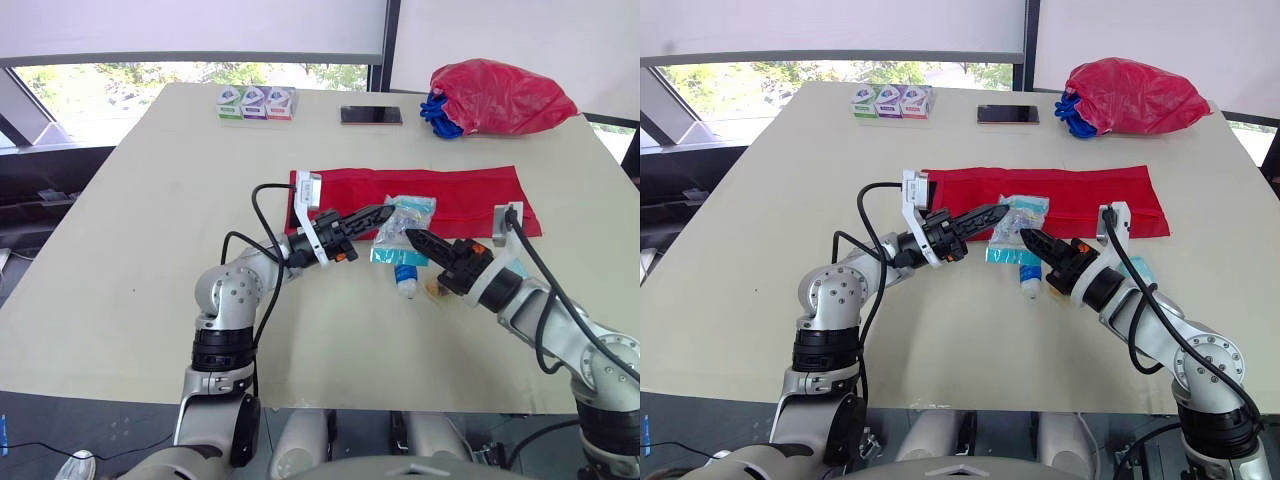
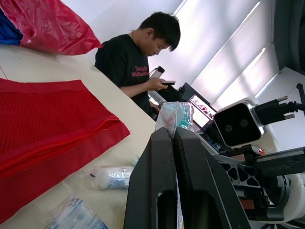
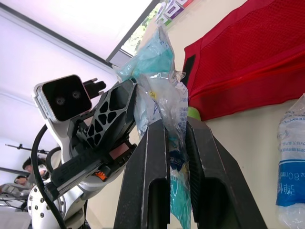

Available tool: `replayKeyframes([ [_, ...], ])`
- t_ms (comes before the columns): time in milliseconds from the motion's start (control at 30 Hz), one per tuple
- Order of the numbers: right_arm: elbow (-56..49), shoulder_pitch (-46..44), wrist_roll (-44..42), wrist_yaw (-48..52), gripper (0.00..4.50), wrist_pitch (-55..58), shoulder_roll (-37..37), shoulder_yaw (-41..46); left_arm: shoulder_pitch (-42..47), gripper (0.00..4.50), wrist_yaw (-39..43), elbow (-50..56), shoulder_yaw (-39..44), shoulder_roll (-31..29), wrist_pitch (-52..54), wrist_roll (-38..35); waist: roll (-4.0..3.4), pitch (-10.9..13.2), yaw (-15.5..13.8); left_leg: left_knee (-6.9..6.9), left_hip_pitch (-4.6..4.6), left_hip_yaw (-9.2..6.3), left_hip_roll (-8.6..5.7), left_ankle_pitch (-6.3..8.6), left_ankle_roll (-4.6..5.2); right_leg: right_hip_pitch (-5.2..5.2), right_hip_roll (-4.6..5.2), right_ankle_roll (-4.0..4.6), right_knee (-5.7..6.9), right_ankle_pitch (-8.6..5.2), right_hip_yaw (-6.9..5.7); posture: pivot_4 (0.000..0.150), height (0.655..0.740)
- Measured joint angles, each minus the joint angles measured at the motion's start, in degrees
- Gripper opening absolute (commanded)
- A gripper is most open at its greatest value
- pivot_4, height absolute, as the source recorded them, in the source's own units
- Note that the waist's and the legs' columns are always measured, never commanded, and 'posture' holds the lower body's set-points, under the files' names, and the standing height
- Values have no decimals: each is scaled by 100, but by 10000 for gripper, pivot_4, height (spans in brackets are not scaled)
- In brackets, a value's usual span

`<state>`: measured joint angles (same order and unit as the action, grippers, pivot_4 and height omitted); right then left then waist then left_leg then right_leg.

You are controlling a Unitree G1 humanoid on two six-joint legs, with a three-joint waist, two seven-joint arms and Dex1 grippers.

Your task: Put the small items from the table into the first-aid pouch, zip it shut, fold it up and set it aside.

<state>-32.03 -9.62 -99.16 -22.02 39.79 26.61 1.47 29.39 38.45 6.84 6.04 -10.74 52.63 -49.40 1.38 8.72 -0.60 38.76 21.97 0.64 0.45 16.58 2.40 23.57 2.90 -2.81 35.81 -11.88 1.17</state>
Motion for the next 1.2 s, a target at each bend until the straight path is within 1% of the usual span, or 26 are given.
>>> replayKeyframes([
  [167, 13, 0, 21, 26, 412, 8, 20, -12, 0, 0, 113, -72, -55, -104, -43, -30, 0, 0, 3, 0, 0, 0, 0, 0, 0, 0, -1, 9, 0, -5, 1, 1500, 7400],
  [233, 13, 1, 20, 60, 0, 21, 49, -52, 1, 6292, 223, -73, -53, -246, 41, -84, 0, 0, 17, -1, -1, -1, 2, 0, 0, 0, -3, 11, 0, -6, 1, 1500, 7400],
  [267, 14, 2, 21, 73, 0, 15, 64, -44, 0, 7883, 255, -76, -54, -299, 69, -89, 0, 0, 24, -1, 0, -1, 2, 0, 0, 1, -3, 10, 0, -6, 1, 1500, 7400],
  [300, 14, 6, 21, 115, 0, 12, 113, -36, 0, 12770, 251, -105, -56, -348, 59, -66, 0, 0, 26, -1, 0, -1, 3, 0, 0, 1, -2, 10, 0, -7, 1, 1500, 7400],
  [333, 13, 18, 20, 145, 0, 14, 159, -31, 1, 16315, 241, -129, -58, -377, 31, -14, 0, 0, 24, -1, 0, -1, 2, 0, 0, 0, -2, 10, -1, -7, 2, 1500, 7400],
  [367, 13, 72, 16, 195, 0, 23, 260, -3, 6, 20311, 201, -204, -60, -451, -84, 121, 0, 0, 21, -1, 0, -1, 1, 0, 0, 0, -2, 10, -1, -7, 4, 1500, 7400],
  [467, 21, 220, 6, 287, 0, 28, 428, 130, 47, 34177, 138, -426, -5, -711, -350, 472, 0, 0, 25, -1, 1, -1, 1, 0, 0, 1, -3, 10, -1, -7, 5, 1500, 7400],
  [500, 21, 242, 4, 302, 0, 32, 483, 144, 105, 37717, 148, -517, -43, -809, -474, 629, 0, 0, 25, -1, 0, 0, 0, 0, 0, 1, -4, 10, -1, -6, 5, 1500, 7400],
  [533, 21, 343, 11, 377, 0, 55, 600, 182, 318, 41133, 196, -822, -209, -1065, -925, 1091, 0, 0, 10, -1, 0, -1, -3, 0, 0, 1, -5, 11, -1, -7, 3, 1500, 7400],
  [567, 20, 397, 18, 412, 0, 81, 652, 188, 399, 43625, 216, -954, -235, -1180, -1136, 1301, 0, 0, 8, -1, 0, 0, -5, 0, 0, 1, -6, 11, -2, -7, 4, 1500, 7400],
  [633, 21, 527, 69, 469, 0, 116, 728, 196, 606, 43625, 280, -1333, -404, -1505, -1803, 1950, 0, 0, -3, -4, 0, 3, -3, 0, 0, 1, -5, 12, -4, -7, 7, 1500, 7400],
  [700, 19, 587, 116, 488, 0, 113, 728, 196, 732, 43625, 374, -1683, -635, -1696, -2425, 2509, 0, 0, -4, -6, -1, 7, 1, 1, 1, 1, -4, 12, -7, -7, 11, 1500, 7400],
  [767, -18, 605, 176, 490, 0, 85, 705, 196, 858, 43625, 460, -2189, -1071, -1917, -3229, 3271, 0, 0, -6, -7, 2, 10, 3, 2, 4, 2, -2, 11, -12, -6, 13, 1500, 7400],
  [800, -44, 611, 194, 489, 0, 75, 683, 195, 879, 43625, 489, -2329, -1199, -1997, -3451, 3490, 0, 0, -6, -8, 3, 10, 3, 3, 5, 3, -2, 11, -15, -6, 13, 1500, 7400],
  [867, -121, 671, 236, 463, 0, 4, 606, 190, 972, 43625, 553, -2828, -1612, -2227, -4333, 4267, 2, 1, -7, -15, 4, 10, 6, 3, 5, 5, -1, 10, -19, -6, 13, 1500, 7400],
  [1033, -229, 798, 412, 460, 0, -20, 456, 144, 1019, 43625, 602, -3200, -1844, -2292, -5236, 4965, 2, 1, -15, -19, 11, 8, 9, 6, 10, 8, 11, -4, -26, 2, 5, 1500, 7400],
  [1100, -230, 820, 502, 483, 0, -27, 395, 140, 1017, 43625, 532, -3295, -1930, -2327, -5476, 5258, 2, 1, -9, -19, 10, 12, 9, 7, 12, 8, 14, -5, -27, 3, 6, 1500, 7400],
  [1200, -227, 813, 667, 525, 0, -45, 239, 104, 1026, 43625, 366, -3396, -1966, -2322, -5673, 5503, 2, 1, -8, -18, 8, 12, 11, 7, 12, 8, 16, -11, -25, 6, 3, 1500, 7400],
])
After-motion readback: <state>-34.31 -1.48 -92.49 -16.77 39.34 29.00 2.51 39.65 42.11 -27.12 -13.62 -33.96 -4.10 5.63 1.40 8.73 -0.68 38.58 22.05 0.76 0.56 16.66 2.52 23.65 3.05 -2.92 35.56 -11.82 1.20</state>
